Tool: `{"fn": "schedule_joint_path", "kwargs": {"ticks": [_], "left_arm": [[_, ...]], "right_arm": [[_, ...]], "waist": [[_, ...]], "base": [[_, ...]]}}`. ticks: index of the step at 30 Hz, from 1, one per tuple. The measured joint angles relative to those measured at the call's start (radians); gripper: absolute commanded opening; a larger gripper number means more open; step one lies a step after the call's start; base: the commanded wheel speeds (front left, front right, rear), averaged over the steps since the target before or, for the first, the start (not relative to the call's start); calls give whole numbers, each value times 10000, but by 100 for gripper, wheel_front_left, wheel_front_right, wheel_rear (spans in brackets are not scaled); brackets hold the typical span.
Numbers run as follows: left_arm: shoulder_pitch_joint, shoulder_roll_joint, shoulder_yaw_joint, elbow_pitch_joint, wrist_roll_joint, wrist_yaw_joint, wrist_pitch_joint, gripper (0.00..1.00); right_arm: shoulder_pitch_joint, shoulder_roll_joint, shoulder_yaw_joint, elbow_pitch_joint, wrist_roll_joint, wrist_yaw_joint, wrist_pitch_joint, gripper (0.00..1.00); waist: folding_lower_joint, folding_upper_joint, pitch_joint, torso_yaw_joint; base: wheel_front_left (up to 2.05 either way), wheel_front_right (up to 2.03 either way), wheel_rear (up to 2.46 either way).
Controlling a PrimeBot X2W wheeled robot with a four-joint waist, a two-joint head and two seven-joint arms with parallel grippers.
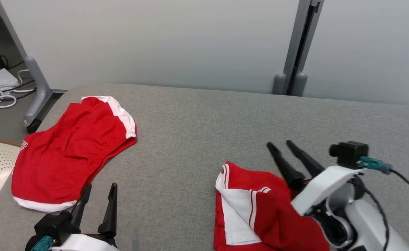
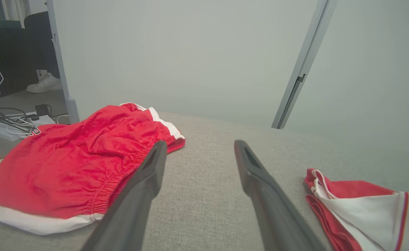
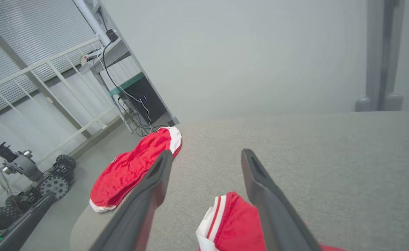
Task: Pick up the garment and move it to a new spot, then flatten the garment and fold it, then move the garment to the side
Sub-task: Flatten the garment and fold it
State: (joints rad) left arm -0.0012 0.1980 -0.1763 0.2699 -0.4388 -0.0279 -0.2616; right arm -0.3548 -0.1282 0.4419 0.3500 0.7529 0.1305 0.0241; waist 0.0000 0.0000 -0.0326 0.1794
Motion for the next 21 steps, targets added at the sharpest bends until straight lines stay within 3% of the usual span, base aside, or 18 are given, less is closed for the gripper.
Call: {"fn": "schedule_joint_path", "kwargs": {"ticks": [7,15,20,21], "left_arm": [[133,-17,13,-184,2,25,0,100],[132,-23,27,-290,4,27,0,100],[114,-21,-31,-280,36,15,0,100],[114,-17,-38,-272,36,15,0,100]], "right_arm": [[1159,-692,-2422,-466,-1198,0,128,100],[1829,-81,-3446,-823,-2213,0,497,100],[1849,128,-3335,-541,-2512,0,646,0],[1849,171,-3287,-430,-2531,0,663,0]], "waist": [[0,1,-17,-298],[0,0,79,-408],[0,0,132,-315],[0,0,141,-276]], "base": [[0,0,0],[0,0,0],[0,0,0],[0,0,0]]}}
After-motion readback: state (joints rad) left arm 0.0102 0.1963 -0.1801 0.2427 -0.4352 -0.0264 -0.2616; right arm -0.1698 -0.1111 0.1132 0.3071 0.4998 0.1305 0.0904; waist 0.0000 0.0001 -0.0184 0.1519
